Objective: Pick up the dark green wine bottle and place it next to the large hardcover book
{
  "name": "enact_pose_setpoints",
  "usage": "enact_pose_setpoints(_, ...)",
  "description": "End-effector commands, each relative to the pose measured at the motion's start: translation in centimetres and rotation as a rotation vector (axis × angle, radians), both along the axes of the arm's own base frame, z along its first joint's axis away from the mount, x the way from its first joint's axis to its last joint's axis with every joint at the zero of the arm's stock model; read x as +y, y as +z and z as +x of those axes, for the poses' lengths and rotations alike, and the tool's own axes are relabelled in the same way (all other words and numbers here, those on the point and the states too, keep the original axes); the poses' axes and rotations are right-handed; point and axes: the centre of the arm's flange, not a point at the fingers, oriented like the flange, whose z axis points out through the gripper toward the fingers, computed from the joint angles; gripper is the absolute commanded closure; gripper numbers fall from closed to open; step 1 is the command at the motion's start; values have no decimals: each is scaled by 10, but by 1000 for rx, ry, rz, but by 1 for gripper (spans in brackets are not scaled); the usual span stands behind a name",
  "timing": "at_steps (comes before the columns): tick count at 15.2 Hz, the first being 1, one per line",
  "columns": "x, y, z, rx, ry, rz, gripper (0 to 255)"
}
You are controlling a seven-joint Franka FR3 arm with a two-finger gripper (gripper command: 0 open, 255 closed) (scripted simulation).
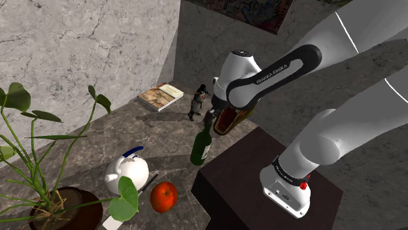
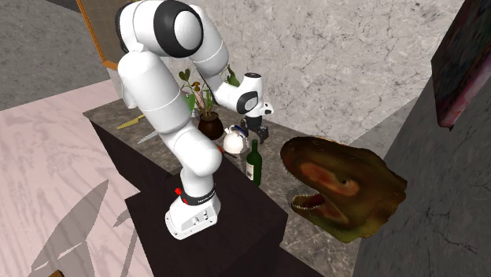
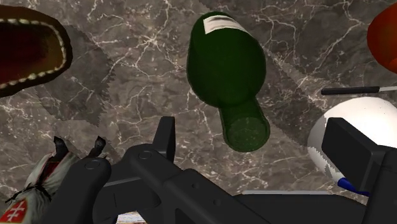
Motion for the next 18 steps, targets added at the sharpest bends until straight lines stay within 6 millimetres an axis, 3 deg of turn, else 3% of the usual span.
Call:
enact_pose_setpoints(1,1,-11,2,-3,0,1,0)
enact_pose_setpoints(7,2,-41,4,-3,0,1,0)
enact_pose_setpoints(14,2,-41,4,-3,0,1,0)
enact_pose_setpoints(15,2,-41,4,-3,0,1,255)
enact_pose_setpoints(18,2,-41,4,-3,0,1,255)
